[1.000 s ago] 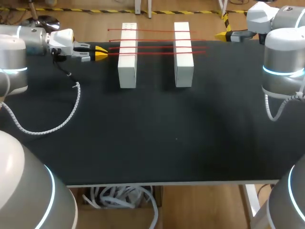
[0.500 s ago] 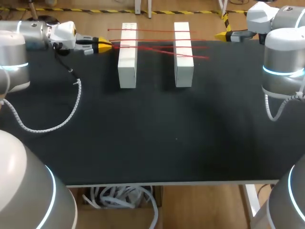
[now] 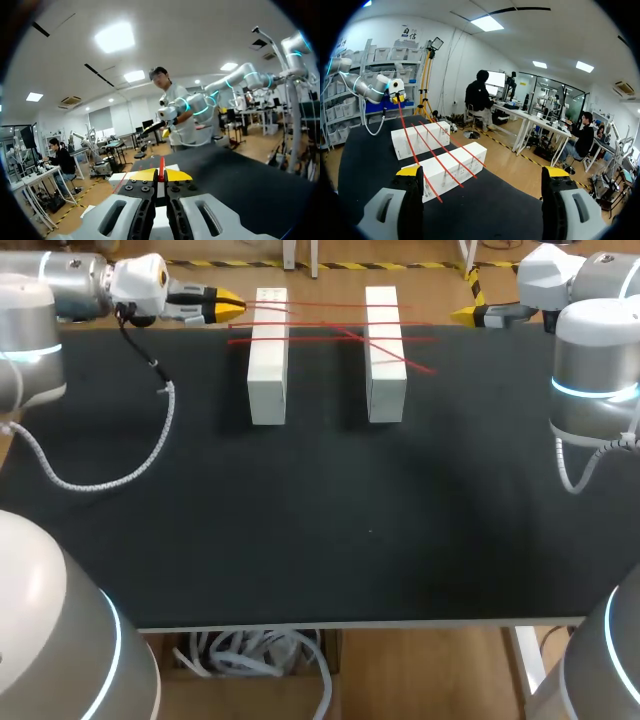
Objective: Grab the tape and strap the tape.
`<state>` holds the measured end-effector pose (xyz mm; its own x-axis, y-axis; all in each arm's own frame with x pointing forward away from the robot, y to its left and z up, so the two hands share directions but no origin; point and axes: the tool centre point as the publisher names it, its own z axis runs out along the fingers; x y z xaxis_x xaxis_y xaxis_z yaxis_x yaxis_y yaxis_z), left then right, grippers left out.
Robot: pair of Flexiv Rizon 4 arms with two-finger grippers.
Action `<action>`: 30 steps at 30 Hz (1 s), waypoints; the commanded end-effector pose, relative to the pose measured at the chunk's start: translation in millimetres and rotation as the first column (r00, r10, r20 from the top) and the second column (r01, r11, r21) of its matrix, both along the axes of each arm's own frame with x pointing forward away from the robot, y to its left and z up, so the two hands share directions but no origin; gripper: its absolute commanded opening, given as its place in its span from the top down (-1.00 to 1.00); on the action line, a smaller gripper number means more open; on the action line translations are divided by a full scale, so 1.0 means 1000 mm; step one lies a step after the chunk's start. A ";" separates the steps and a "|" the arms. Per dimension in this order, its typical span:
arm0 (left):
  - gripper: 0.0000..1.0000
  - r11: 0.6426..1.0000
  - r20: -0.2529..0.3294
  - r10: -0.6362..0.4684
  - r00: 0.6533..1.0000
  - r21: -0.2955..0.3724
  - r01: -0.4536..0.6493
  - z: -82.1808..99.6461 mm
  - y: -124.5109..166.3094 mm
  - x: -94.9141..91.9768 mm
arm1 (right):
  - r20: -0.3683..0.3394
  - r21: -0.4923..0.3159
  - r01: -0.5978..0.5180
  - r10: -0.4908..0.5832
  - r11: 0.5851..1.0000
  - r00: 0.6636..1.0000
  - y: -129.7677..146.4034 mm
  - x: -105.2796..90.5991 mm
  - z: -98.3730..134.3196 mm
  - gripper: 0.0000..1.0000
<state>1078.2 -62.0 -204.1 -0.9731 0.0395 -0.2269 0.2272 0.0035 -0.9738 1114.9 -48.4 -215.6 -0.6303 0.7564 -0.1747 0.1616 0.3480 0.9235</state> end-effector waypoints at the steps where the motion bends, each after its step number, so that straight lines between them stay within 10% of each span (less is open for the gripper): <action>1: 1.00 0.999 -0.006 -0.013 1.000 0.032 0.013 0.011 -0.003 0.010 | 0.000 0.001 -0.002 0.002 1.000 1.000 -0.001 0.000 0.000 -1.00; 30: 1.00 0.949 -0.070 -0.098 0.993 -0.308 0.071 0.069 -0.023 0.021 | 0.000 0.001 -0.002 0.002 1.000 1.000 -0.001 0.000 0.000 -1.00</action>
<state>1094.6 -83.2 -128.1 -0.9872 0.0510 -0.1514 0.1324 -0.2688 -0.9540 1114.9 -48.4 -215.6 -0.6303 0.7564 -0.1747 0.1616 0.3479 0.9235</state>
